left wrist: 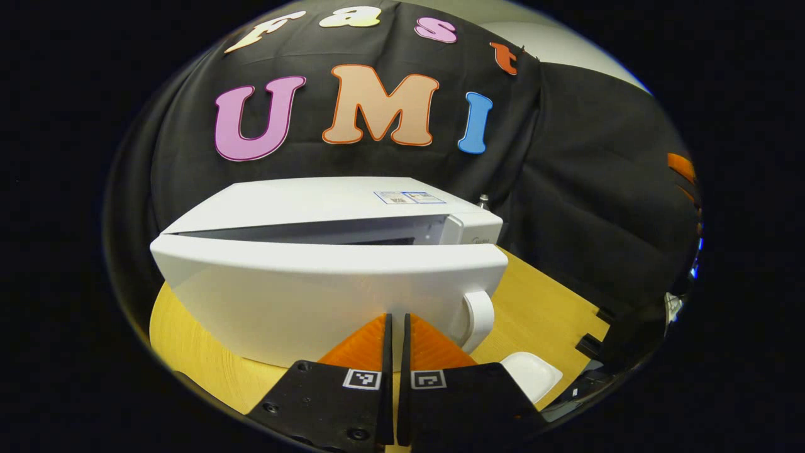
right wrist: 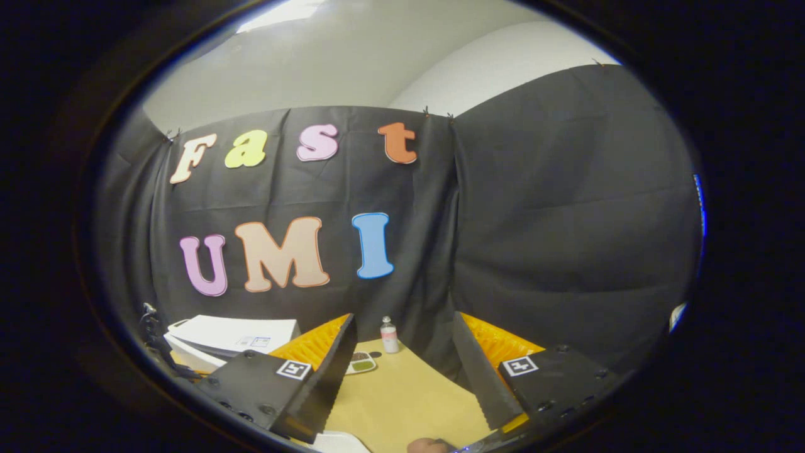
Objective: Open the microwave oven with the left hand, put the food in, and close the microwave oven.
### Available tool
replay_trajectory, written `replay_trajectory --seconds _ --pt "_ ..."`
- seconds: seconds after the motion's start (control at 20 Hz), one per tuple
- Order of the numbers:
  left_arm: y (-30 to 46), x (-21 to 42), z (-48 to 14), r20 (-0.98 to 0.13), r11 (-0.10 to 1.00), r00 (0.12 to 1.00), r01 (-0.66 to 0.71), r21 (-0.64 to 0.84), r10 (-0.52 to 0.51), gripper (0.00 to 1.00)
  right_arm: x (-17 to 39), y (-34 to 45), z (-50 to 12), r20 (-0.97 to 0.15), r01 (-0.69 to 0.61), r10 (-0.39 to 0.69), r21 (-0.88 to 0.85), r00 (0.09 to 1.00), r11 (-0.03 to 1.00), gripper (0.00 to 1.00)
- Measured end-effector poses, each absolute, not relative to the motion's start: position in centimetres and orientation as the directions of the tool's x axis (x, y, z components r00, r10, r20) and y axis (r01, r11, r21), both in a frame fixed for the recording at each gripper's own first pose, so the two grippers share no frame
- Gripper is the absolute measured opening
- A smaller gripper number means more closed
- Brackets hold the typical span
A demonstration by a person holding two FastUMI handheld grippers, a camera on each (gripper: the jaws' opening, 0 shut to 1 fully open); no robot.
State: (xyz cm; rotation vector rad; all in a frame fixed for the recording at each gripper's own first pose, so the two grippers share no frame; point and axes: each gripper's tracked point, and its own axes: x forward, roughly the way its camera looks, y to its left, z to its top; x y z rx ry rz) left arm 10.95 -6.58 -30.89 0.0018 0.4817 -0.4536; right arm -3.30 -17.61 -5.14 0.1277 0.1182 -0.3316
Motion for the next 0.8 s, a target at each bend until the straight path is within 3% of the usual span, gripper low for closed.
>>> replay_trajectory --seconds 0.3,0.55,0.8 --pt "-6.8 13.2 -31.4 -0.450 0.921 0.808 0.375 -0.105 -0.380 0.03 -1.3 -15.9 -2.2 -0.095 0.191 -0.181 0.106 0.979 0.976 0.89" --pt "-7.2 14.8 -31.2 -0.446 0.933 0.822 0.339 -0.119 -0.355 0.03 0.2 -12.3 -1.8 -0.127 0.048 -0.041 0.053 0.991 0.997 0.89" --pt "-8.1 15.0 -31.5 -0.449 0.933 0.821 0.344 -0.102 -0.352 0.01 0.5 -10.5 -0.4 -0.137 -0.028 0.044 0.117 0.990 0.993 0.90"
